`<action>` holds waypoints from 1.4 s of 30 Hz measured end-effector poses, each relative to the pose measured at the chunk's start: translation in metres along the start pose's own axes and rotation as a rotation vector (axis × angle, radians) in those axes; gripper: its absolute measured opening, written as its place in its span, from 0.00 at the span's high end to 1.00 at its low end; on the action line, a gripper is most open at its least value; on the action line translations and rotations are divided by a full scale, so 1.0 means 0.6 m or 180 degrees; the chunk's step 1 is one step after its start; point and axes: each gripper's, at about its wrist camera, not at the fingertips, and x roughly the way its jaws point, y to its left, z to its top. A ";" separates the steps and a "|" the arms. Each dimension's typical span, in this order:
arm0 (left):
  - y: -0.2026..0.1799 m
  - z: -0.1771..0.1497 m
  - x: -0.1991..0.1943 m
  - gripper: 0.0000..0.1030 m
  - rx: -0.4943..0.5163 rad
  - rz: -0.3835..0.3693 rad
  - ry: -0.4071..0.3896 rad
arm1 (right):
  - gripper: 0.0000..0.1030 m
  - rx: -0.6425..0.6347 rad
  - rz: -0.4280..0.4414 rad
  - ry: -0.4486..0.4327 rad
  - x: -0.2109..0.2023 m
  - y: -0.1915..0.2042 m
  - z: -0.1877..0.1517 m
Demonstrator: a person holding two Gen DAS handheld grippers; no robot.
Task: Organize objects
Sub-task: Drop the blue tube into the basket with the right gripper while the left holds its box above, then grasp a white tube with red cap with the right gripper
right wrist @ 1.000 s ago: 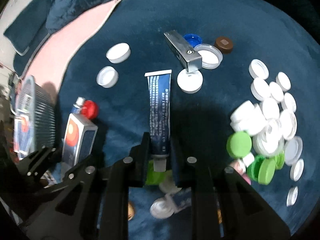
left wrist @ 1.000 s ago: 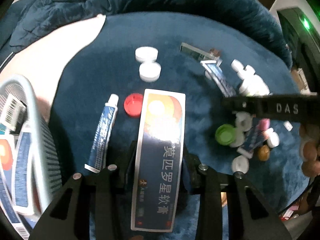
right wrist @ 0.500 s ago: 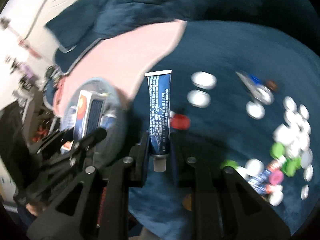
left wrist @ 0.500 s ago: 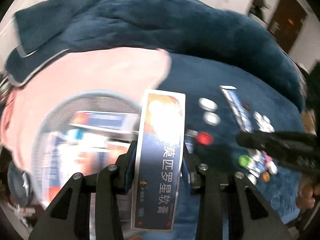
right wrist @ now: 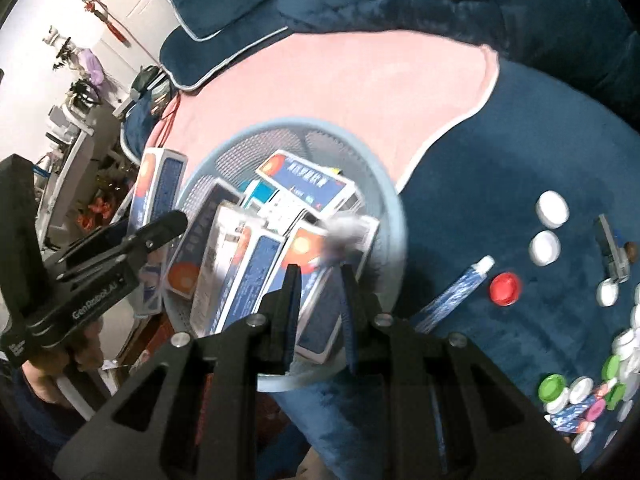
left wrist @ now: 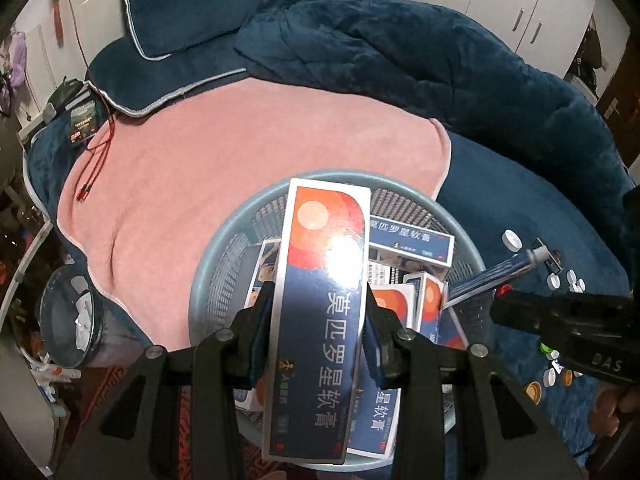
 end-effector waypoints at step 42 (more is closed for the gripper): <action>-0.031 0.018 0.047 0.61 -0.0005 -0.0137 0.0112 | 0.81 0.1680 -0.0060 0.0072 0.046 -0.198 -0.053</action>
